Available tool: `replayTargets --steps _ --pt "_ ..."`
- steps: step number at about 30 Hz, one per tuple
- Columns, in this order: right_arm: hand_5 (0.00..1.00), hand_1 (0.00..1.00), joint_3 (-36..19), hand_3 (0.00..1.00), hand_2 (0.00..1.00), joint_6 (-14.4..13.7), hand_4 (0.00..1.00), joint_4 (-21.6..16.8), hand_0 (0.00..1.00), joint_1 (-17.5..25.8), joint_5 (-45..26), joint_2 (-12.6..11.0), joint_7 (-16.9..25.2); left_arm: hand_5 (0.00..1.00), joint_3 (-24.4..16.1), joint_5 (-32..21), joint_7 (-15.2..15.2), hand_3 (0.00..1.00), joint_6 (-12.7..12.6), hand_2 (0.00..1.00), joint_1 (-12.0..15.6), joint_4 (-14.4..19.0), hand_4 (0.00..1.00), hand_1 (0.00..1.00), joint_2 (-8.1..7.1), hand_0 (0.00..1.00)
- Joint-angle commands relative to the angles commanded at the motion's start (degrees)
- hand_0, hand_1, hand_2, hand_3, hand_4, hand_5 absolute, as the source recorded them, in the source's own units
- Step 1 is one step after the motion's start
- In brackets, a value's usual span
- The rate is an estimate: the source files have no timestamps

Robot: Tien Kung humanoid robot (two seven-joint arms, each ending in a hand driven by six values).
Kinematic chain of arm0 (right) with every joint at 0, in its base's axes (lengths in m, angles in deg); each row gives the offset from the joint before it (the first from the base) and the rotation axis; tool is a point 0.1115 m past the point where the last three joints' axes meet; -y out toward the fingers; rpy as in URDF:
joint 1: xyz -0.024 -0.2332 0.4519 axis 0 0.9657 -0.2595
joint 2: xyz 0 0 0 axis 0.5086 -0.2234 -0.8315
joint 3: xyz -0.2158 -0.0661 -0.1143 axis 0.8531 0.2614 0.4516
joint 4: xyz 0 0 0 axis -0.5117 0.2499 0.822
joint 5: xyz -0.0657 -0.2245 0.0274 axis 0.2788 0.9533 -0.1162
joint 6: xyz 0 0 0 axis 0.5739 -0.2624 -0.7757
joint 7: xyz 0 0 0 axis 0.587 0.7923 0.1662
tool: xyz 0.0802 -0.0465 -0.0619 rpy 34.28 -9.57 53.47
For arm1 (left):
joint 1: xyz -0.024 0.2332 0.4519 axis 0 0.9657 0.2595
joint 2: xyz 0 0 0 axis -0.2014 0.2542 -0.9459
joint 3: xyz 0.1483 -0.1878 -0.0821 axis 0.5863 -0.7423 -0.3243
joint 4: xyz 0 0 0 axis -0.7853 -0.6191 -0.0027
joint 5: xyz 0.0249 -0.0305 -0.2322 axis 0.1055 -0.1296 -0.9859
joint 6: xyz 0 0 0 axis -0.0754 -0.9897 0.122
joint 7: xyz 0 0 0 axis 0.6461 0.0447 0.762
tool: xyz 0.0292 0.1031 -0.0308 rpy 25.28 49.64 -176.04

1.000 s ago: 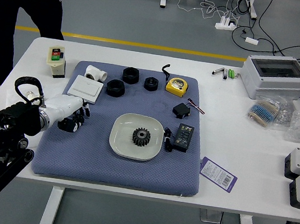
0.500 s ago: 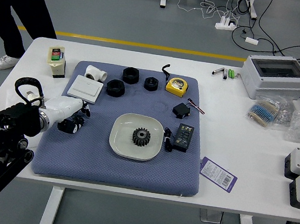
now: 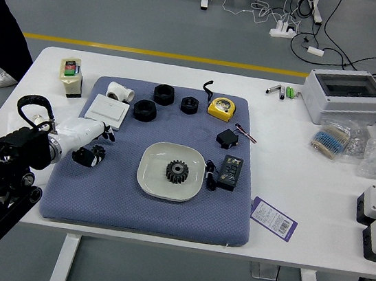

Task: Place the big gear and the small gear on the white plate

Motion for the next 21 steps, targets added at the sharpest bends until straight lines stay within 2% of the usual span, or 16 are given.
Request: replayTargets --steps 8,10,17,21 --pt "0.707 0.652 -0.01 0.552 0.747 0.02 0.752 0.00 0.627 0.04 0.04 -0.02 0.00 0.002 0.06 -1.07 0.87 0.708 -2.58 0.771 0.09 -0.15 0.710 0.701 0.18 0.527" --pt "0.707 0.652 -0.01 0.553 0.747 0.02 0.753 0.00 0.627 0.07 0.05 -0.02 0.00 0.002 0.07 -0.82 0.74 0.723 -2.15 0.768 0.05 -0.31 0.736 0.700 0.17 0.535" --pt "0.707 0.653 0.03 0.553 0.748 0.01 0.752 0.00 0.627 0.18 0.00 -0.01 0.00 0.002 0.12 -0.05 0.44 0.723 -0.27 0.763 0.19 -0.94 0.735 0.697 -0.18 0.535" --pt "0.707 0.653 0.15 0.553 0.748 0.01 0.752 0.00 0.627 0.26 -0.11 0.02 0.01 0.002 -0.02 0.41 0.34 0.723 0.00 0.763 0.29 -1.17 0.735 0.697 -0.36 0.535"
